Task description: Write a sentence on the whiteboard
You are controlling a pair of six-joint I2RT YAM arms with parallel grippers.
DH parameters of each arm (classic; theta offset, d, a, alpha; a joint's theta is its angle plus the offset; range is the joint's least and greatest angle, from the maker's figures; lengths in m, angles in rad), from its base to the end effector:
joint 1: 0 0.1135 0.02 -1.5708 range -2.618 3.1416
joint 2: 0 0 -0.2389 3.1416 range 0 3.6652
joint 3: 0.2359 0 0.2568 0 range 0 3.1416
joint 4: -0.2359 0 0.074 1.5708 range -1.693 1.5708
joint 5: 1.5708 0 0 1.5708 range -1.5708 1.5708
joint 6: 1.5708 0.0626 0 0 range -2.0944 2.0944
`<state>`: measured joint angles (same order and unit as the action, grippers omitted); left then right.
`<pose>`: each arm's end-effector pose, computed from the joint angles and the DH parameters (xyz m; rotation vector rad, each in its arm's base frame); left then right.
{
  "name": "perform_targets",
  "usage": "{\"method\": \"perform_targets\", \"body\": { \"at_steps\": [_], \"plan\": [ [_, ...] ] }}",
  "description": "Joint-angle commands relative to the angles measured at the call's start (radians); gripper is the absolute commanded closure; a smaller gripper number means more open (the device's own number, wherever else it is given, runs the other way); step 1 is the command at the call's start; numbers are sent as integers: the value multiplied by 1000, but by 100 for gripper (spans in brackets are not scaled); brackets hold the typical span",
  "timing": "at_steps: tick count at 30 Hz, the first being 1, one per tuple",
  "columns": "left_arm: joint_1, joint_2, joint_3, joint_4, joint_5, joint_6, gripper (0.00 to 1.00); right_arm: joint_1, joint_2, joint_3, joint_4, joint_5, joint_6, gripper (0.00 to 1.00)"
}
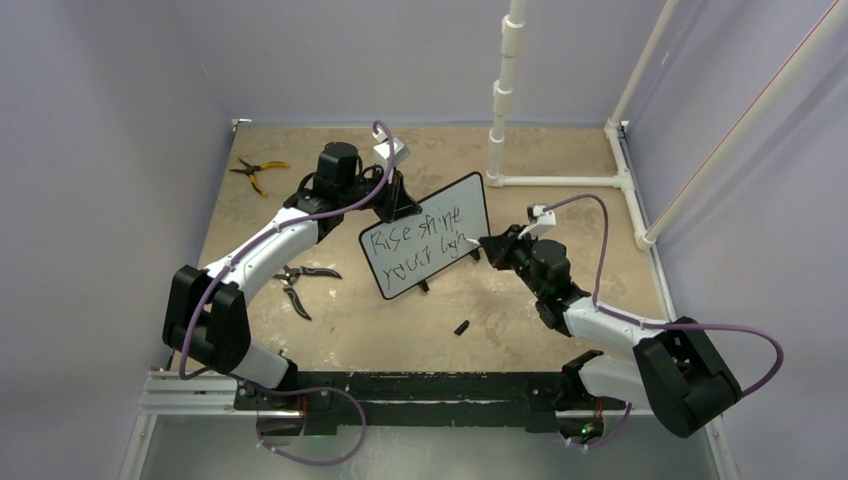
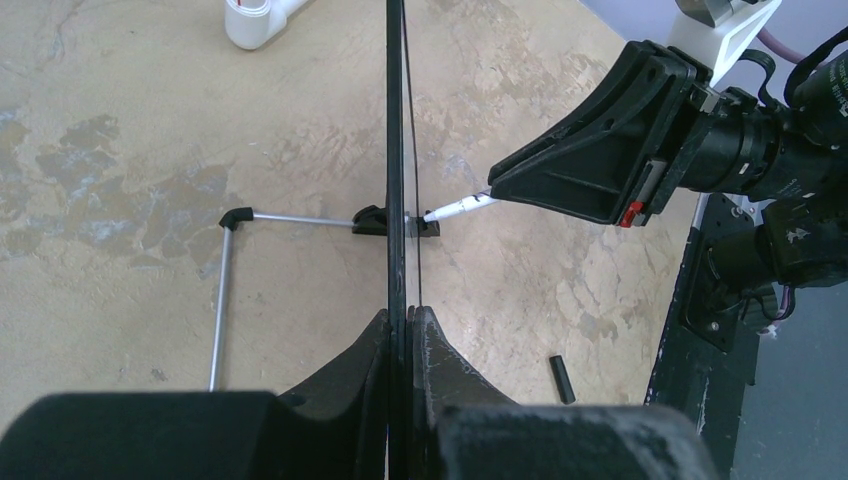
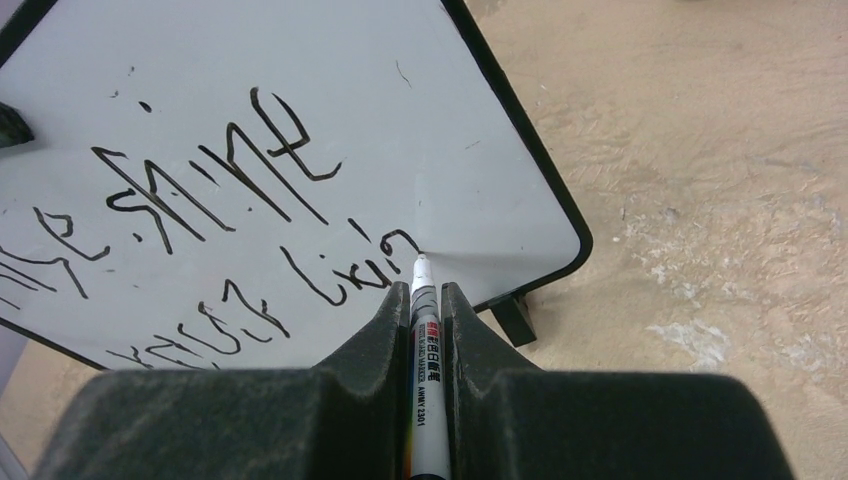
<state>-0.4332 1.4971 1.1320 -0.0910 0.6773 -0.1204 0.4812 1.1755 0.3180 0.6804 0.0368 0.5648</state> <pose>0.3169 -0.1898 0.2646 0.7535 1.9284 -1.0296 0.2415 0.1235 0.1604 0.1032 1.8023 0.7258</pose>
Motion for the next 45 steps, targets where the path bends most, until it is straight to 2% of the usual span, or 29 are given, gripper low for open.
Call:
{"method": "perform_targets", "body": {
  "at_steps": [1,9,29,39,45],
  "plan": [
    [-14,-40,-3,22,51,2,100,-3,-7,-9,11,28,15,100],
    [-13,-38,-5,22,47,3,100,-4,-86,-1,-6,41,9,100],
    [-15,-38,-5,22,48,3,100,-12,5,62,47,35,-20,100],
    [-15,-39,-5,22,52,2,100,-31,-42,61,11,97,-29,100],
    [-15,-41,-5,21,53,2,100,-36,-56,56,11,65,-38,100]
  ]
}}
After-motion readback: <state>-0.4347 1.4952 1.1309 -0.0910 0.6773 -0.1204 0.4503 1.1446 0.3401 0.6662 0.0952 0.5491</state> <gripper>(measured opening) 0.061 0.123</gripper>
